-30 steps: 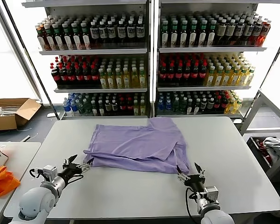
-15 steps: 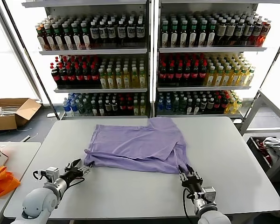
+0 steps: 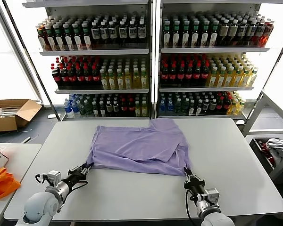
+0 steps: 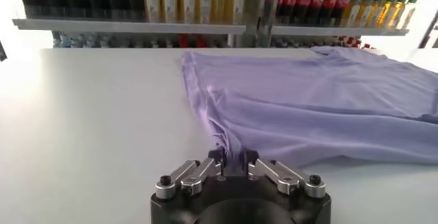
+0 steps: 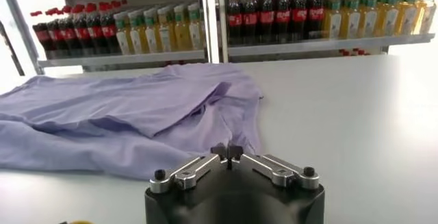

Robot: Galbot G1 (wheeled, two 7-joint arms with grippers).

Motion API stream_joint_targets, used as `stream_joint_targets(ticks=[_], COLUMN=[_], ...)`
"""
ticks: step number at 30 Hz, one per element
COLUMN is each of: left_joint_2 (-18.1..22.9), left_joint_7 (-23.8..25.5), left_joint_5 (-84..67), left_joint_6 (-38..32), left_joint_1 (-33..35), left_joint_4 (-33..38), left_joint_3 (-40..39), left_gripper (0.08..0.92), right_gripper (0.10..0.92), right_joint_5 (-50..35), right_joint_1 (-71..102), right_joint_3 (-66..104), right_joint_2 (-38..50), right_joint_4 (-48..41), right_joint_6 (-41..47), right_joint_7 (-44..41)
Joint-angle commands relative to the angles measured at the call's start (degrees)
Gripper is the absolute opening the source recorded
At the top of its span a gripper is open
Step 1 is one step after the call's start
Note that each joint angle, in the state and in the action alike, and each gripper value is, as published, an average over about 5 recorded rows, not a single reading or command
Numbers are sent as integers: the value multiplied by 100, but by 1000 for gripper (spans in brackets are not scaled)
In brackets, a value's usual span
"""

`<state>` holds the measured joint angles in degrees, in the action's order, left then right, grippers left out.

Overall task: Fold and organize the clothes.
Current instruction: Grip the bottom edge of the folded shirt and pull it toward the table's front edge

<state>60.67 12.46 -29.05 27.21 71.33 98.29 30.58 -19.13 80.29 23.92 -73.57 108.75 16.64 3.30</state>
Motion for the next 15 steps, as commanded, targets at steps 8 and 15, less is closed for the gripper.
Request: stream_joint_targets(ticks=[8, 15], left_joint_2=[60, 54], left_joint_7=[20, 90], left_joint_5=[-81, -65], left_joint_6=[75, 111], left_joint_1=[745, 1401], left_joint_4=[926, 1449], left_joint_3=[263, 569], left_gripper=[88, 88], right_gripper=[108, 108], right_joint_5=[-605, -722], right_joint_1=[434, 898], right_joint_3=[147, 179], right_joint_2=[389, 635], right_joint_4=[334, 705], right_joint_6=[108, 220], right_joint_7=[-49, -101])
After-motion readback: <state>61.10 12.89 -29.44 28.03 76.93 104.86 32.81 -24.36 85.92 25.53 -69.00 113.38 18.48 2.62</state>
